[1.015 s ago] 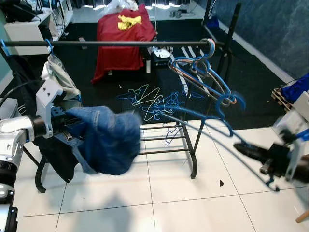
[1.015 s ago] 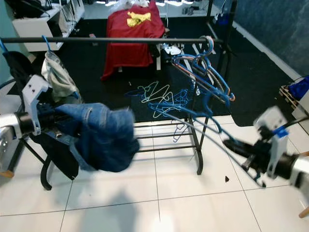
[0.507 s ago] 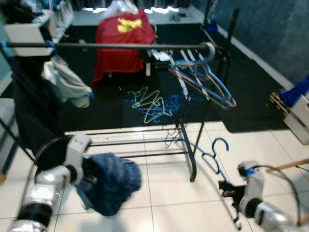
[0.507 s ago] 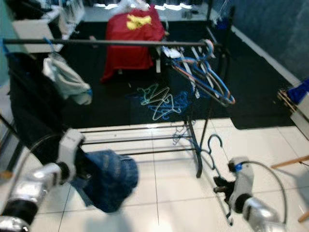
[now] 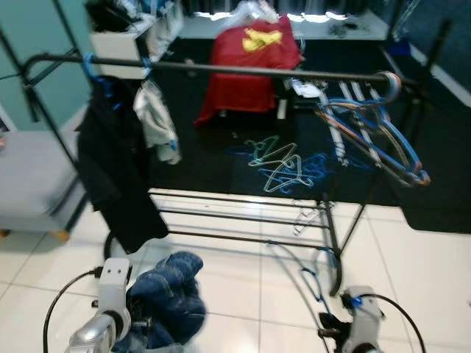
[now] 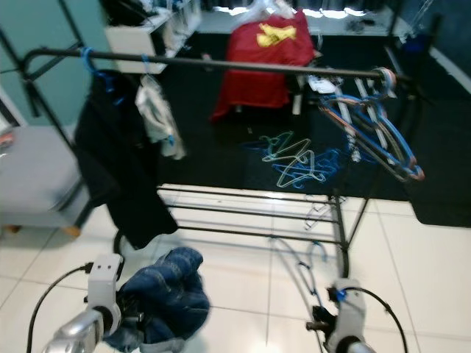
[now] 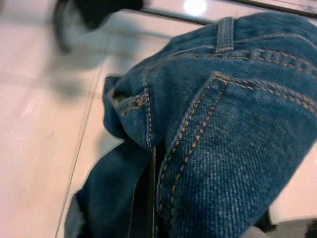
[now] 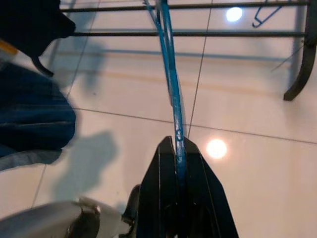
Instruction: Hang hanger
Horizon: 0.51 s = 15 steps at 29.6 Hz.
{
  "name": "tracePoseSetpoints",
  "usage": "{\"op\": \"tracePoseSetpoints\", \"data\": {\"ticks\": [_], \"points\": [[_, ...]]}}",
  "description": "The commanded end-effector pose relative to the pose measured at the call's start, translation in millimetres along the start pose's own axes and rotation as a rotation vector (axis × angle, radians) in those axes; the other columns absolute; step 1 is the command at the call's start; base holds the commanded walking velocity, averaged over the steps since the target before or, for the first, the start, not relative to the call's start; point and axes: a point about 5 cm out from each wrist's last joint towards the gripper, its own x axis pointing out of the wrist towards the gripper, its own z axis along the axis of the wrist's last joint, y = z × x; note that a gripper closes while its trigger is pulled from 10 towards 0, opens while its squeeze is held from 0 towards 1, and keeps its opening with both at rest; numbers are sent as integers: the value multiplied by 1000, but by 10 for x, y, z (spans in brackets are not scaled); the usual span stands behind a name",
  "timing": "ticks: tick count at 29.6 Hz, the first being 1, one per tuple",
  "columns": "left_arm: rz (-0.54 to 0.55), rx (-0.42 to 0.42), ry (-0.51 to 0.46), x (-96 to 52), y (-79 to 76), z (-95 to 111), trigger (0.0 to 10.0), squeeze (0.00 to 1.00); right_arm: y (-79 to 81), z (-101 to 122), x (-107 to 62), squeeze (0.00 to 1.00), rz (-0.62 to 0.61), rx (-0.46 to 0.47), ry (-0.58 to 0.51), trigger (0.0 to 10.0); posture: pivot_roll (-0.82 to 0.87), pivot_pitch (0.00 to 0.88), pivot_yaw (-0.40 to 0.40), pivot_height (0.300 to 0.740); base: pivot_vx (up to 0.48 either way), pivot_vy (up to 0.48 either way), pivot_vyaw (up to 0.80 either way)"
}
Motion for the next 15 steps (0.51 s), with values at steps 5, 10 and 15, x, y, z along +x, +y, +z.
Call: {"op": "tracePoseSetpoints", "data": {"ticks": [5,10,15], "points": [[11,-138,-71,17,-19,59,10000,0,-391,-2,-54,0,-147,1,-5,10000,27,72,-16,740,0,0,700],[0,-113,-71,74,-97,102,10000,0,-505,45,-41,0,-183,34,-12,10000,27,52,-30,740,0,0,700],[-13,-91,-70,114,-168,120,10000,0,-493,69,10,0,-182,27,-11,10000,21,39,-33,740,0,0,700]]}}
